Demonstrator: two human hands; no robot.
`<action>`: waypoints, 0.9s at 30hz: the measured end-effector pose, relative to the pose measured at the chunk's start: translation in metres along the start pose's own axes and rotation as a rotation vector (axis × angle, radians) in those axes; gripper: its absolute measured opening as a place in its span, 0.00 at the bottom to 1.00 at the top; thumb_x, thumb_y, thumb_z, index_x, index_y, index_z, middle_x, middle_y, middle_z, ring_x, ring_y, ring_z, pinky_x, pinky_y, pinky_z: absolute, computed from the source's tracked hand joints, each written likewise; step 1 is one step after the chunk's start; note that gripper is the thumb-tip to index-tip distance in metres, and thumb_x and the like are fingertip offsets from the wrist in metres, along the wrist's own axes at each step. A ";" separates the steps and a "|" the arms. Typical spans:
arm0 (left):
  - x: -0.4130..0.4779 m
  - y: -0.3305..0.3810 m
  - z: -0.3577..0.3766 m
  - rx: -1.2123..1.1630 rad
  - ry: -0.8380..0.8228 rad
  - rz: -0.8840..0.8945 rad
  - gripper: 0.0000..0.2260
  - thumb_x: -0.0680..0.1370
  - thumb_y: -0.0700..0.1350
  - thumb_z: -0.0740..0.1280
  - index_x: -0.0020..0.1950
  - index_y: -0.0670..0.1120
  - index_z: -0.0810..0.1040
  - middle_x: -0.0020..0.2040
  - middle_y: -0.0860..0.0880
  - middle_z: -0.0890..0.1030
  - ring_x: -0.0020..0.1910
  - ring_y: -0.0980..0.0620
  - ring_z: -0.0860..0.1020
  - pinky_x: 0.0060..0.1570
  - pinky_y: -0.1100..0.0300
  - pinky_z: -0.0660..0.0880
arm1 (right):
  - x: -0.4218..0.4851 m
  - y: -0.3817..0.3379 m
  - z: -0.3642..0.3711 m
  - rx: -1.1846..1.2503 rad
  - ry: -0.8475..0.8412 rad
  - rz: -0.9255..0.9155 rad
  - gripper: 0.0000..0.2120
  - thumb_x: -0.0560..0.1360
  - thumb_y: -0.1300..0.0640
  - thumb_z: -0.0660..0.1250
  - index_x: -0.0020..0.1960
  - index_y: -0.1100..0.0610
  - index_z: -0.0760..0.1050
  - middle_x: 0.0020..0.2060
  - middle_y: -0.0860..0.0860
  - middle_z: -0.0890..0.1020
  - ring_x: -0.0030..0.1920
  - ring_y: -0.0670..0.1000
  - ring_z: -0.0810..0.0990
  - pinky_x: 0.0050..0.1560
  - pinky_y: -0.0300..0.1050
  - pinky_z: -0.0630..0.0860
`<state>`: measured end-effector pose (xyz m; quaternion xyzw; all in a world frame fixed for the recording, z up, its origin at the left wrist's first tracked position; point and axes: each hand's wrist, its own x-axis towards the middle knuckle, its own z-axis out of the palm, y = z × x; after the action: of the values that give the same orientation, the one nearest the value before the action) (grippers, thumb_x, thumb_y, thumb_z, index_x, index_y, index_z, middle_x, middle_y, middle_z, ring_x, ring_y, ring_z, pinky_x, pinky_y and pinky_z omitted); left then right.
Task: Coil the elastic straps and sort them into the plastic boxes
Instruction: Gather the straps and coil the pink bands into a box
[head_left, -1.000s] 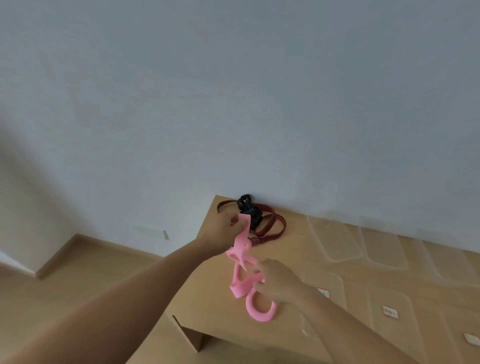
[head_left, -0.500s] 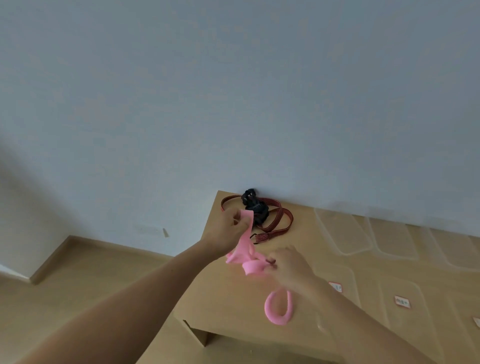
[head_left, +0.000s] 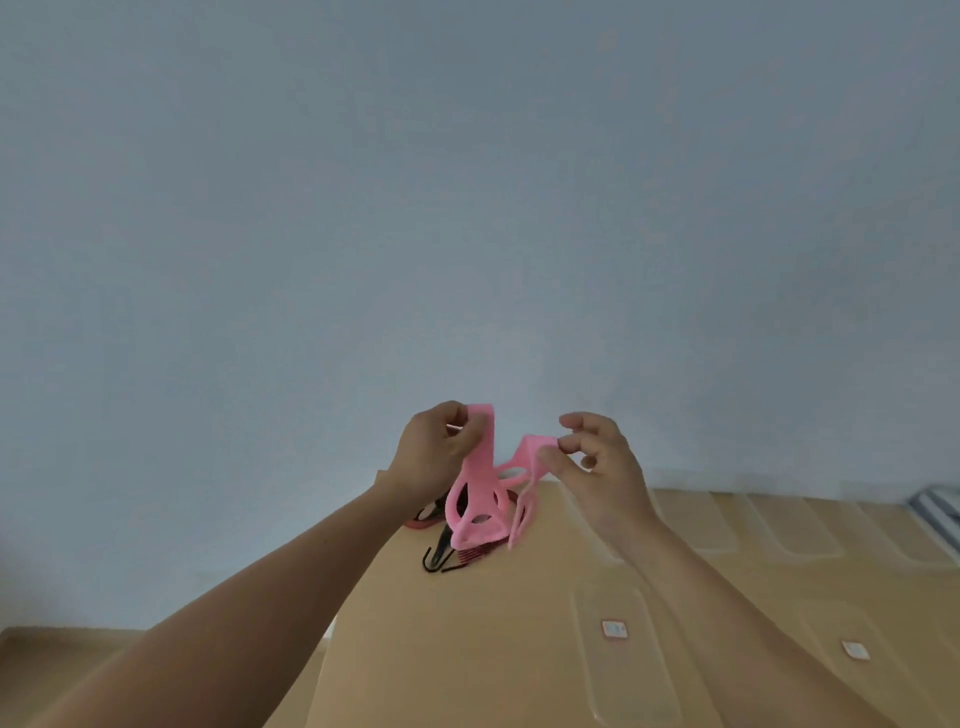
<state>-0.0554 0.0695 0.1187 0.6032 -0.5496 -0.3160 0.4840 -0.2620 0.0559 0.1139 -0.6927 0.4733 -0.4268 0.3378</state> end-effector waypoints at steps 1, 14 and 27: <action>0.001 0.005 0.000 -0.009 0.001 0.018 0.14 0.81 0.50 0.65 0.45 0.41 0.80 0.38 0.47 0.82 0.25 0.61 0.70 0.27 0.69 0.66 | 0.001 -0.007 -0.004 0.041 -0.005 -0.012 0.06 0.75 0.53 0.72 0.40 0.47 0.82 0.56 0.37 0.79 0.57 0.38 0.75 0.55 0.33 0.68; -0.001 0.037 0.013 -0.244 -0.086 0.004 0.18 0.81 0.50 0.65 0.47 0.33 0.80 0.45 0.36 0.82 0.47 0.37 0.82 0.50 0.42 0.81 | 0.007 -0.035 -0.004 0.180 0.031 -0.033 0.06 0.73 0.52 0.74 0.38 0.45 0.81 0.34 0.43 0.83 0.35 0.40 0.80 0.36 0.33 0.75; -0.022 0.014 0.071 -0.226 -0.325 -0.074 0.07 0.77 0.40 0.70 0.54 0.43 0.78 0.50 0.47 0.84 0.43 0.50 0.84 0.38 0.62 0.78 | -0.023 0.026 -0.022 0.211 0.124 0.213 0.08 0.77 0.53 0.70 0.50 0.55 0.74 0.44 0.45 0.81 0.44 0.44 0.79 0.41 0.36 0.73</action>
<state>-0.1296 0.0751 0.1044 0.5060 -0.5591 -0.4862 0.4416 -0.2955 0.0676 0.0943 -0.5715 0.5166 -0.4778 0.4222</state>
